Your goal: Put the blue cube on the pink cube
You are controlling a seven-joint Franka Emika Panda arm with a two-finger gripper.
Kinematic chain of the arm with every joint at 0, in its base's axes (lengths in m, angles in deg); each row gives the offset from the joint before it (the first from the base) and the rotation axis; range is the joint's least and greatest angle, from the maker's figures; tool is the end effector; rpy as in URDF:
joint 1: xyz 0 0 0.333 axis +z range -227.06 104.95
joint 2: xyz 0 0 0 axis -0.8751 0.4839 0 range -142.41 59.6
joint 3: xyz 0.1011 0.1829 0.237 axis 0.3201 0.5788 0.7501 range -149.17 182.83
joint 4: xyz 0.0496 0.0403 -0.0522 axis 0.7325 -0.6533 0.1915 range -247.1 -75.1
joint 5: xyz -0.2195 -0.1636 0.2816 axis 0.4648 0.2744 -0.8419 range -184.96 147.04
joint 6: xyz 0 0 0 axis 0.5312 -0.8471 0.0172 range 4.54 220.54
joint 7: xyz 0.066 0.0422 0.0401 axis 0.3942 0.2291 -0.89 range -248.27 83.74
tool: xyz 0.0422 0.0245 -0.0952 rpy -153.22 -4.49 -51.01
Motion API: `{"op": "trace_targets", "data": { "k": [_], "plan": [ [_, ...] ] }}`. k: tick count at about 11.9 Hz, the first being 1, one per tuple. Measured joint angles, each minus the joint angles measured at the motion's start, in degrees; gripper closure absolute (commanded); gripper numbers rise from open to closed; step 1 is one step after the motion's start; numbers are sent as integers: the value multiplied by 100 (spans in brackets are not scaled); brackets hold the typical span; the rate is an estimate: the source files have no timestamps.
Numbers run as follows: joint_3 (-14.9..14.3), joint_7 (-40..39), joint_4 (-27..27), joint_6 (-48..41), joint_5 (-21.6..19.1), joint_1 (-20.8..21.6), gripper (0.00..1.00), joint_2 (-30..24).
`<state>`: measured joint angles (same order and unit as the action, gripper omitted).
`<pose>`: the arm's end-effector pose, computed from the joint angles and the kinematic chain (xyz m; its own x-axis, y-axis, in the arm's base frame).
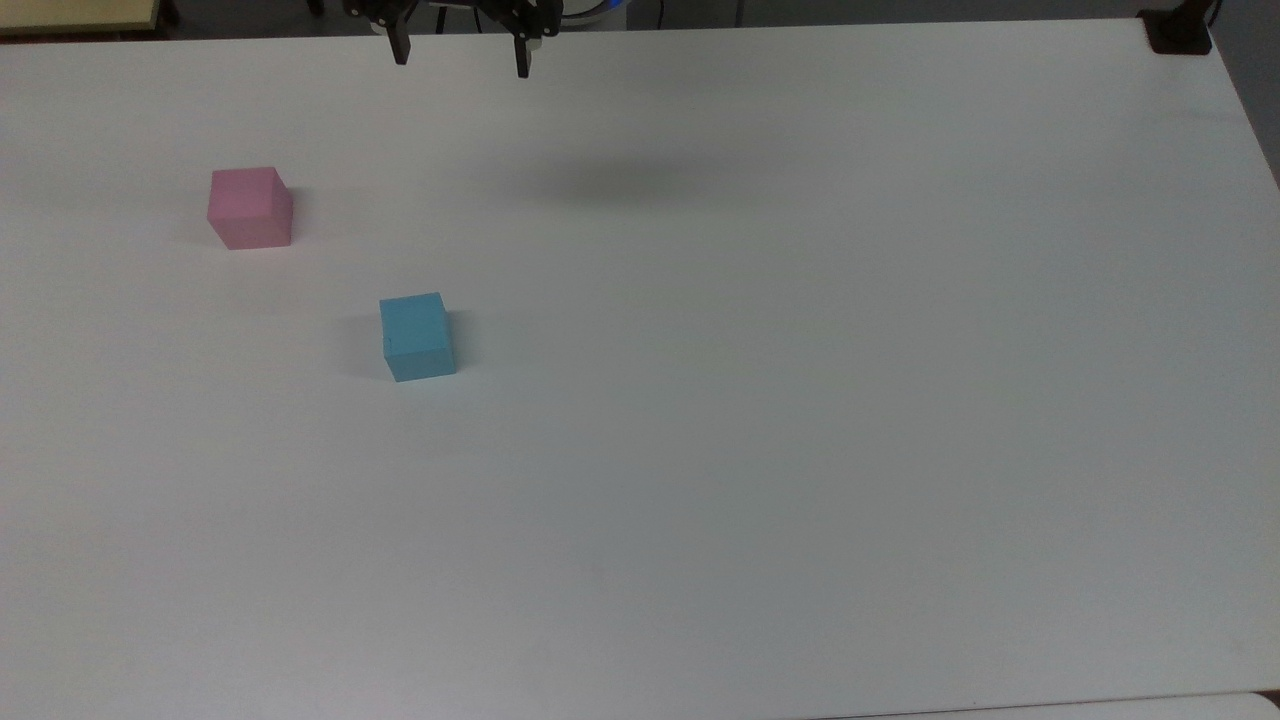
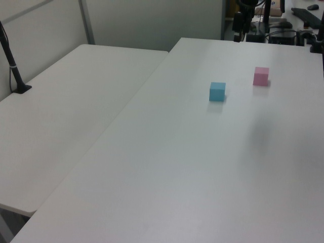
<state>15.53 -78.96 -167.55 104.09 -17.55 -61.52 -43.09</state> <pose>0.5573 -0.0196 0.6008 0.9941 -0.0848 0.0672 -0.0863 -0.9961 0.0199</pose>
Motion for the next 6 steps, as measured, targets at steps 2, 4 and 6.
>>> {"op": "trace_targets", "data": {
  "k": [2, 4, 6],
  "plan": [
    [-15, 0, 0, -10, 0, 6, 0, 0],
    [-15, 0, -2, -12, 0, 23, 0, 0],
    [-15, 0, -2, -12, 0, 30, 0, 0]
  ]
}}
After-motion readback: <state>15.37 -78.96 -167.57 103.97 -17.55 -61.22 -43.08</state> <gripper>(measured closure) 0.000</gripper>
